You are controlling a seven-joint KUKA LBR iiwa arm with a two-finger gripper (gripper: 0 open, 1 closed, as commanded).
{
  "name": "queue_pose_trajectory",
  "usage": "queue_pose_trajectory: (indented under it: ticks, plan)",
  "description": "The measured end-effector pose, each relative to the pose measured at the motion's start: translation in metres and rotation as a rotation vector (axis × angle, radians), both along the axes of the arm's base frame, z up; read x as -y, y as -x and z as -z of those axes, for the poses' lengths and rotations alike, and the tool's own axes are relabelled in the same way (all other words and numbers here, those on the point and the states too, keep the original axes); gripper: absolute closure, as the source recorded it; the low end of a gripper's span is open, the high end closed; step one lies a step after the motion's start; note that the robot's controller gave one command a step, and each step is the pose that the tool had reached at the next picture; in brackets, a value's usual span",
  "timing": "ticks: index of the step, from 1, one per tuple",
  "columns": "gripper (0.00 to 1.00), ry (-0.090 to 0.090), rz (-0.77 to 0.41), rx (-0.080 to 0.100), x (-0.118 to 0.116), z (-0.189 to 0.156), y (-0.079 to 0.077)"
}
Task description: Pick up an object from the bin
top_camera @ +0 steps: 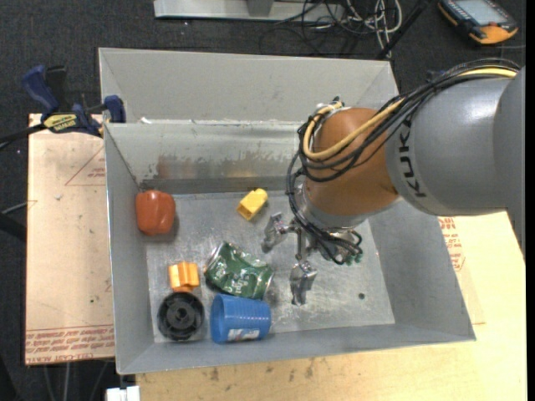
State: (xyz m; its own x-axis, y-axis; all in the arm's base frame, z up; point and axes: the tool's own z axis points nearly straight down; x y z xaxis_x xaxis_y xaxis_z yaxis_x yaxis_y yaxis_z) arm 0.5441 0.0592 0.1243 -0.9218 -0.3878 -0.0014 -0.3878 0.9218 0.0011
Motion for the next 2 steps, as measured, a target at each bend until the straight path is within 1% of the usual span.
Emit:
queue_pose_trajectory:
  ticks: [1, 2]
  plan:
    - [0.00, 0.001, -0.006, 0.002, -0.002, 0.002, 0.000]
    - [0.00, -0.001, -0.043, -0.001, 0.015, -0.002, -0.038]
